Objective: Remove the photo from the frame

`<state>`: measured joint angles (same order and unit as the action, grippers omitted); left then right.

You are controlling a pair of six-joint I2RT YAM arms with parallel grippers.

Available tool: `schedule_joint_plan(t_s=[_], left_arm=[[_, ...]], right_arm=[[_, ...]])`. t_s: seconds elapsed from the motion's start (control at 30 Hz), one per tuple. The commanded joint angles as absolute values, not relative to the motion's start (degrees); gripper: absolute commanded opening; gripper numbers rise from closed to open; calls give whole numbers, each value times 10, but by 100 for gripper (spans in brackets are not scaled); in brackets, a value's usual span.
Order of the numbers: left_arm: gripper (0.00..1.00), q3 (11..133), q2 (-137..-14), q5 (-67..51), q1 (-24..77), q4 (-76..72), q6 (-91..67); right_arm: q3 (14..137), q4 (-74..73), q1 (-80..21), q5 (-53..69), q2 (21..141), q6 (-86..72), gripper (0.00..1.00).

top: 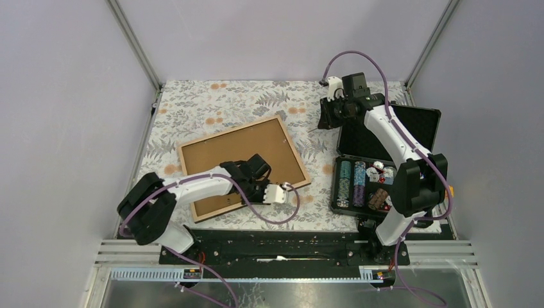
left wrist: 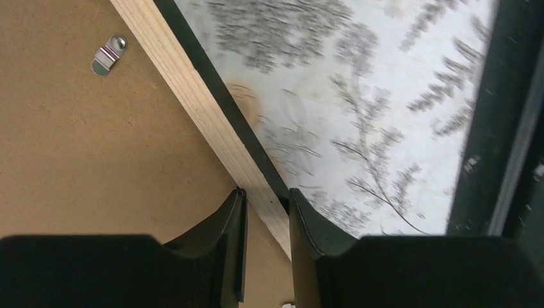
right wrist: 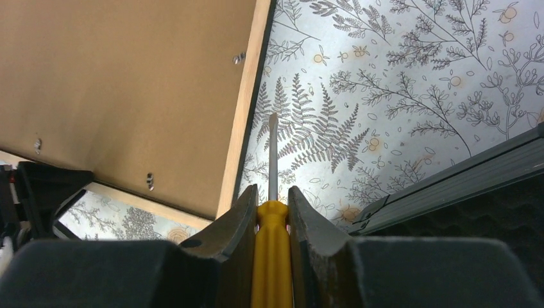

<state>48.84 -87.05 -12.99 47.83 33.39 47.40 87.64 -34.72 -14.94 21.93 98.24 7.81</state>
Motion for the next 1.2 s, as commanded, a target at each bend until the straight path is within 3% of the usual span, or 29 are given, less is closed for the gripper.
schedule_joint_plan(t_s=[0.0,0.23,0.47,1.17], left_arm=[[2,426,-815,-196,499,401,584],[3,401,-773,-188,505,408,640],[16,401,-766,-180,505,379,602],[20,385,-769,-179,505,355,587]], right_arm=[[862,-331,-153,243,944,100,0],[825,-332,-180,239,938,113,0],[813,-341,-258,157,949,153,0],[828,-345,-326,62,1034,173,0]])
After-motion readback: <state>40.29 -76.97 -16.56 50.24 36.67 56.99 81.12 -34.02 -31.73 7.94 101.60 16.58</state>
